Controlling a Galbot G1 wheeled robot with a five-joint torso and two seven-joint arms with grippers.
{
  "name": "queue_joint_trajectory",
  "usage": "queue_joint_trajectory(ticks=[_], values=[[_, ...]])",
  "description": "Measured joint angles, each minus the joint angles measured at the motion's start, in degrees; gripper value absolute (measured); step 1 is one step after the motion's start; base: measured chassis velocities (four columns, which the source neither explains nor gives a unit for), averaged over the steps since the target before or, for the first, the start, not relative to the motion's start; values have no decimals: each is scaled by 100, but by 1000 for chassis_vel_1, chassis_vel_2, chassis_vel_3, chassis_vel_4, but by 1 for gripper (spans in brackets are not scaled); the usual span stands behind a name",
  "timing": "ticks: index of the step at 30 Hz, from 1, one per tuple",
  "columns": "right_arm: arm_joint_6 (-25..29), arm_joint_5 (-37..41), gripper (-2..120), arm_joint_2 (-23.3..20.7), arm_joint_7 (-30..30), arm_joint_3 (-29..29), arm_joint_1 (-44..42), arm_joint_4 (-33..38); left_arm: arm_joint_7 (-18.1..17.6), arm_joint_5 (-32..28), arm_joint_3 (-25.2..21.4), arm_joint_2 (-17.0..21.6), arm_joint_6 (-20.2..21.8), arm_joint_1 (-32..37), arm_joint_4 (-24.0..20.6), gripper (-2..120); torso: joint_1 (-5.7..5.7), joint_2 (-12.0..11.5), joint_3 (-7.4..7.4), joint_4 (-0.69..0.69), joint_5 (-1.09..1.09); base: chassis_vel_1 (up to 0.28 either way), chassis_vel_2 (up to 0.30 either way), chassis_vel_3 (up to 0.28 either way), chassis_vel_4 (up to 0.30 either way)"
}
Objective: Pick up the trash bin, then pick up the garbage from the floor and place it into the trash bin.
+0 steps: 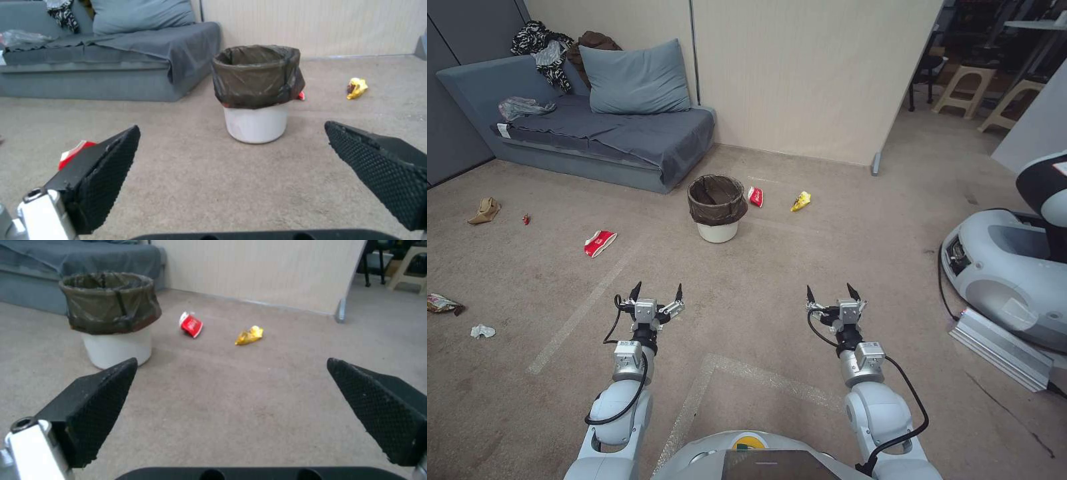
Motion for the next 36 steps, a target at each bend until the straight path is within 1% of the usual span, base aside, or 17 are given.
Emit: queue_joint_trajectory(ticks=[9,11,12,13,14,15,16,17,18,19,20,23,24,26,36], values=[[1,-8,100,5,3,2,-6,6,-1,0,0,0,1,0,0,100,0,0,0,1,0,0,0,0,0],[13,-51,100,32,13,13,-33,48,-7,0,2,1,16,4,-5,100,0,0,0,1,1,0,0,0,0],[74,-217,100,137,53,62,-134,217,-23,0,6,0,50,13,-30,100,0,0,0,3,1,0,0,0,0],[175,-448,100,289,115,131,-277,466,-81,8,22,0,166,39,-124,100,0,-1,0,1,0,0,0,0,0],[208,-525,100,340,135,156,-325,549,-102,12,31,0,207,49,-161,100,0,0,0,1,-1,0,0,0,0],[337,-814,100,528,217,247,-512,861,-211,37,63,1,433,100,-341,100,0,0,-1,-5,-3,0,0,0,0],[337,-814,100,528,217,247,-512,861,-211,37,63,1,433,100,-341,100,0,0,-1,-5,-3,0,0,0,0],[412,-833,100,593,260,280,-556,932,-339,68,105,1,689,163,-543,100,0,0,0,-3,-5,0,0,0,0],[504,-760,100,625,264,302,-557,930,-480,102,149,1,974,233,-772,100,0,0,0,-2,2,0,0,0,0],[563,-751,100,633,250,322,-555,917,-584,126,182,0,1178,277,-934,100,0,0,0,2,0,0,0,0,0],[563,-751,100,633,250,322,-555,917,-584,126,182,0,1178,277,-934,100,0,0,0,2,0,0,0,0,0],[654,-702,100,636,216,339,-548,894,-918,204,288,0,1859,437,-1473,100,0,0,0,1,0,0,0,0,0],[654,-702,100,636,216,339,-548,894,-918,204,288,0,1859,437,-1473,100,0,0,0,1,0,0,0,0,0],[696,-649,100,634,161,344,-536,879,-1062,210,333,0,2150,501,-1688,100,0,0,-1,1,2,0,0,0,0],[749,-576,100,628,74,351,-527,797,-1089,146,369,-1,2198,517,-1704,100,0,0,0,0,0,0,0,0,0]])
